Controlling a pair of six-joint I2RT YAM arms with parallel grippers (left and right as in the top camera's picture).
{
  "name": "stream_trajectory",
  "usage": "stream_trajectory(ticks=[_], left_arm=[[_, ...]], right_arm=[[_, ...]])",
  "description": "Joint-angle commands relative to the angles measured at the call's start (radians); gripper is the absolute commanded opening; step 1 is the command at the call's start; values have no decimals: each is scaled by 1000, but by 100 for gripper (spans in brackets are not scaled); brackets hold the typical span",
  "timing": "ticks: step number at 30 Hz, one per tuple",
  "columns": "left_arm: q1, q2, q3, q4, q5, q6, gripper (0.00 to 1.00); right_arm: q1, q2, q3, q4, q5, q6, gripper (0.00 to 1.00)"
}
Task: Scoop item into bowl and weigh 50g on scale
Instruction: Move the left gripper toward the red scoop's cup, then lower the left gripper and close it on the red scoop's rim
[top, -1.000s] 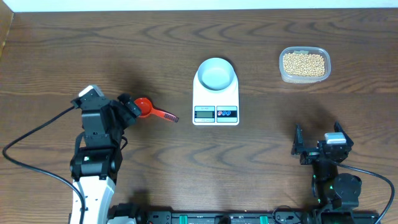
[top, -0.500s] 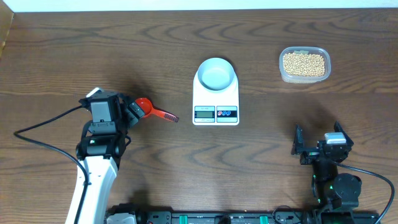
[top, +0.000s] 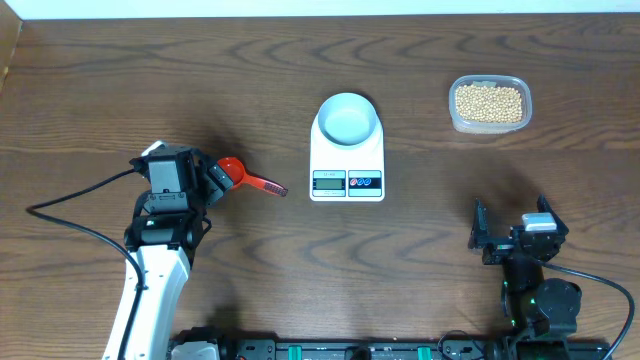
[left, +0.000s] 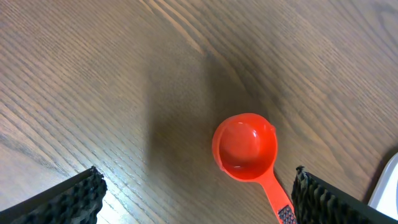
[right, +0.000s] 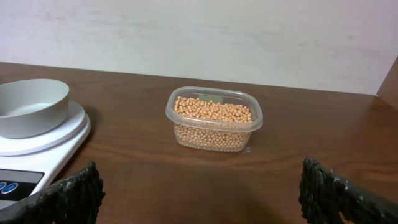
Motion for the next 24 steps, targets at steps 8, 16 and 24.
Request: stream_trajectory(ticks=[8,16,24], left_arm=[[-3,93,25,2,-20,-105,98],[-3,207,25,78,-19,-173,93],[-4,319,25,154,42,-190,91]], right_arm=[[6,1,-2,-4,4,-9,99],[6,1,-2,-4,4,-9,99],[6,1,-2,-4,4,-9,99]])
